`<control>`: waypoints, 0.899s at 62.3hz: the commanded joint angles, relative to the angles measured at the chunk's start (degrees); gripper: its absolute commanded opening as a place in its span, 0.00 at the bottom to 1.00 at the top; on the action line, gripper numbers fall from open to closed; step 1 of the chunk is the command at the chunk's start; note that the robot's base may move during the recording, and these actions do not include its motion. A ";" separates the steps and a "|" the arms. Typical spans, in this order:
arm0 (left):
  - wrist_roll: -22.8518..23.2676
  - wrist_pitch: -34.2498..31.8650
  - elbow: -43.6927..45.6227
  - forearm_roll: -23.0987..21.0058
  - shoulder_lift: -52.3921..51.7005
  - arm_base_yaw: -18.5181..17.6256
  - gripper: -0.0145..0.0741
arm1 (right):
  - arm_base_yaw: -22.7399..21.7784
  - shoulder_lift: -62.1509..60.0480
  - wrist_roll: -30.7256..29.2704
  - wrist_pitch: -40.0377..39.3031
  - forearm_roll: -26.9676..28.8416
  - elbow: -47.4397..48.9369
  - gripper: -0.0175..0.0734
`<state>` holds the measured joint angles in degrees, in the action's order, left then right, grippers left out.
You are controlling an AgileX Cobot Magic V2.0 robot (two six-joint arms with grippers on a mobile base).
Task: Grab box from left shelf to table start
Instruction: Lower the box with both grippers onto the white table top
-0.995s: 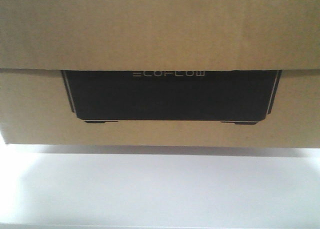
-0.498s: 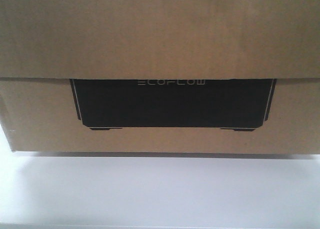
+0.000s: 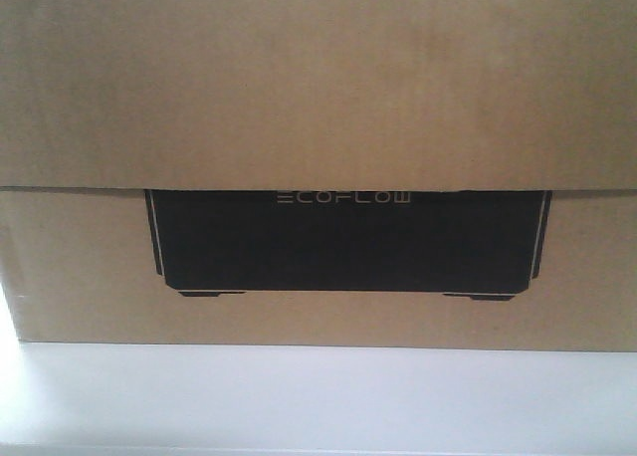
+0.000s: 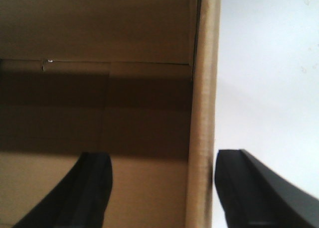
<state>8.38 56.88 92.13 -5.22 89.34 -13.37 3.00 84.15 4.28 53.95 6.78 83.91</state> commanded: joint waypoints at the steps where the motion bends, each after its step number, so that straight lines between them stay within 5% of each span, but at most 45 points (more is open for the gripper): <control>1: 0.29 -1.87 3.68 -0.05 -3.07 0.37 0.62 | -0.16 -2.95 -0.34 -3.48 0.29 3.21 0.79; 6: 0.29 0.00 6.45 0.18 -3.29 0.37 0.61 | -0.16 -4.05 -0.34 -2.60 0.29 4.34 0.79; 11: 0.29 1.03 9.16 0.65 -3.90 0.37 0.46 | -0.16 -5.57 -0.34 -2.04 0.29 5.28 0.72; 18: 0.29 -1.47 10.52 3.10 -4.72 0.37 0.11 | -0.16 -7.39 -0.34 -3.41 -0.86 5.86 0.37; 21: 0.29 -3.49 10.52 4.15 -4.82 0.37 0.17 | -0.16 -7.76 -0.34 -4.54 -1.06 5.86 0.22; 28: 0.29 -5.72 10.52 3.22 -4.82 0.37 0.18 | -0.16 -7.83 -0.34 -6.22 -1.06 5.86 0.32; 43: 0.41 -3.74 10.11 4.44 -6.24 0.37 0.14 | -0.16 -10.17 -0.34 -6.52 0.30 4.88 0.25; 56: 0.94 -16.49 -4.34 4.73 -17.65 0.37 0.14 | -0.16 -20.11 -0.87 -17.42 0.25 -7.24 0.25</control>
<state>8.71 49.45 91.66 -0.53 78.46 -13.03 3.00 69.17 4.28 45.15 6.79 79.70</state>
